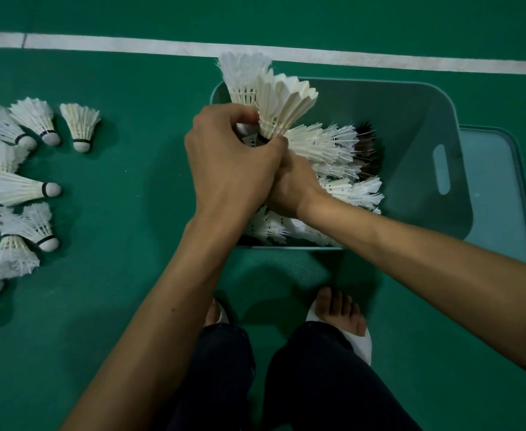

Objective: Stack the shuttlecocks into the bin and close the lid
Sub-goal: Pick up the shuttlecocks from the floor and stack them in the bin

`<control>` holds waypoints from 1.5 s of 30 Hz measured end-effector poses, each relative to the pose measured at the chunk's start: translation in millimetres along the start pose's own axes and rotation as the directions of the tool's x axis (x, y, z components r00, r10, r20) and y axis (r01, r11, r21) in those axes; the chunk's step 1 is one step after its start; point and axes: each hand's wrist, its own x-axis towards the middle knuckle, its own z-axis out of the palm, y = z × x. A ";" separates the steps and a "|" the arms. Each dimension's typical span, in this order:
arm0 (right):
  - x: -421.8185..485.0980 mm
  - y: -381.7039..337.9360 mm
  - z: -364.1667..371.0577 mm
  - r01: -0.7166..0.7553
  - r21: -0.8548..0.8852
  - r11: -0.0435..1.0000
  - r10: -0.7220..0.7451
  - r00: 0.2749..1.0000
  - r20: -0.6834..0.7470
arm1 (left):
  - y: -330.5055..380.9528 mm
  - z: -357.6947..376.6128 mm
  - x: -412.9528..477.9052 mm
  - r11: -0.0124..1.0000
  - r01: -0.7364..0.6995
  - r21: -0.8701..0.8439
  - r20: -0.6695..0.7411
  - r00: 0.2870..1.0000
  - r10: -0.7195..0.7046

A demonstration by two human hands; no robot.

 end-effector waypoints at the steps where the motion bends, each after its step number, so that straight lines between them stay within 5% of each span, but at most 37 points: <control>1: 3.0 4.8 -3.4 -0.079 0.078 0.994 0.077 0.997 0.026 | -0.9 -0.5 0.8 1.000 -0.001 -0.008 -0.014 1.000 0.001; 3: 4.9 13.0 -10.1 -0.261 0.278 0.924 0.232 0.963 0.136 | -2.1 -0.8 2.5 1.000 0.004 -0.025 -0.033 0.999 -0.005; 5: 4.5 12.6 -13.6 -0.418 0.559 0.716 0.328 0.908 0.260 | -2.6 0.1 2.9 0.999 0.008 -0.037 -0.025 1.000 -0.009; 7: 2.8 7.0 -13.9 -0.496 0.658 0.567 0.391 0.865 0.315 | -2.7 2.6 2.8 0.999 0.013 -0.038 -0.007 1.000 -0.013; 20: 5.2 9.0 -21.0 -0.363 0.546 0.755 0.282 0.932 0.228 | -3.6 9.6 0.4 1.000 -0.016 0.014 0.046 0.999 0.015; 31: 19.3 19.1 -19.8 -0.371 0.525 0.766 0.270 0.927 0.261 | -8.6 10.0 -0.5 0.995 -0.040 0.096 0.061 0.998 0.034; 41: 14.8 30.2 -28.8 -0.403 0.668 0.625 0.345 0.911 0.227 | -3.7 7.9 -3.1 0.992 -0.050 0.113 0.079 0.996 0.041; 45: 2.3 42.5 -59.2 -0.267 0.693 0.670 0.324 0.945 0.051 | 2.0 1.2 -7.3 0.985 -0.074 0.155 0.177 0.983 0.046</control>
